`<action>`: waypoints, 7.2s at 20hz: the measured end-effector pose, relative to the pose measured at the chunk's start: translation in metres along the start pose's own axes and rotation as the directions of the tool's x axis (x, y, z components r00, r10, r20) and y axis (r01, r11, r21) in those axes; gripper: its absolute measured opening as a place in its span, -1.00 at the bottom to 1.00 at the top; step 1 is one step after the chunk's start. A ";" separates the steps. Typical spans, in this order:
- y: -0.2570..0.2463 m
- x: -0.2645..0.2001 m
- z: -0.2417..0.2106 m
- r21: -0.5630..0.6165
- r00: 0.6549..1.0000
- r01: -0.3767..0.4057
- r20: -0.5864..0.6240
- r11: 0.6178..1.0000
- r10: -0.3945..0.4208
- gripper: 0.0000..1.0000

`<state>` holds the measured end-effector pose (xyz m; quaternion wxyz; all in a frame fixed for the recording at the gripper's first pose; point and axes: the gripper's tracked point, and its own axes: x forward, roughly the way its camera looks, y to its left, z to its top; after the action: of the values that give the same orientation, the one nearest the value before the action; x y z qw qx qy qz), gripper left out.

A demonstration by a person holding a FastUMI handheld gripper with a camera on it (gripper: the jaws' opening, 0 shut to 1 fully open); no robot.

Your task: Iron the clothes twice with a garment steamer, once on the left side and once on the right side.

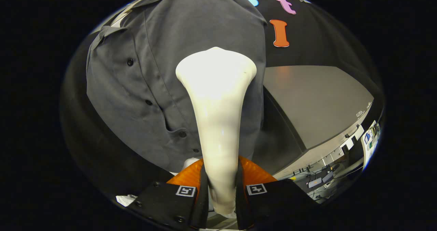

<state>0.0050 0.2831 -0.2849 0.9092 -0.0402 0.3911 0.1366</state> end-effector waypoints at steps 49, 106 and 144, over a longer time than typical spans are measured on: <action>0.103 -0.081 0.069 -0.108 0.971 -0.119 0.195 0.987 0.138 -0.20; 0.138 0.069 -0.054 -0.293 0.993 -0.097 -0.099 0.951 0.071 -0.19; 0.072 -0.002 -0.021 -0.219 0.991 -0.125 0.022 0.968 0.133 -0.19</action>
<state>-0.0314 0.3476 -0.2958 0.8956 -0.1114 0.3589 0.2382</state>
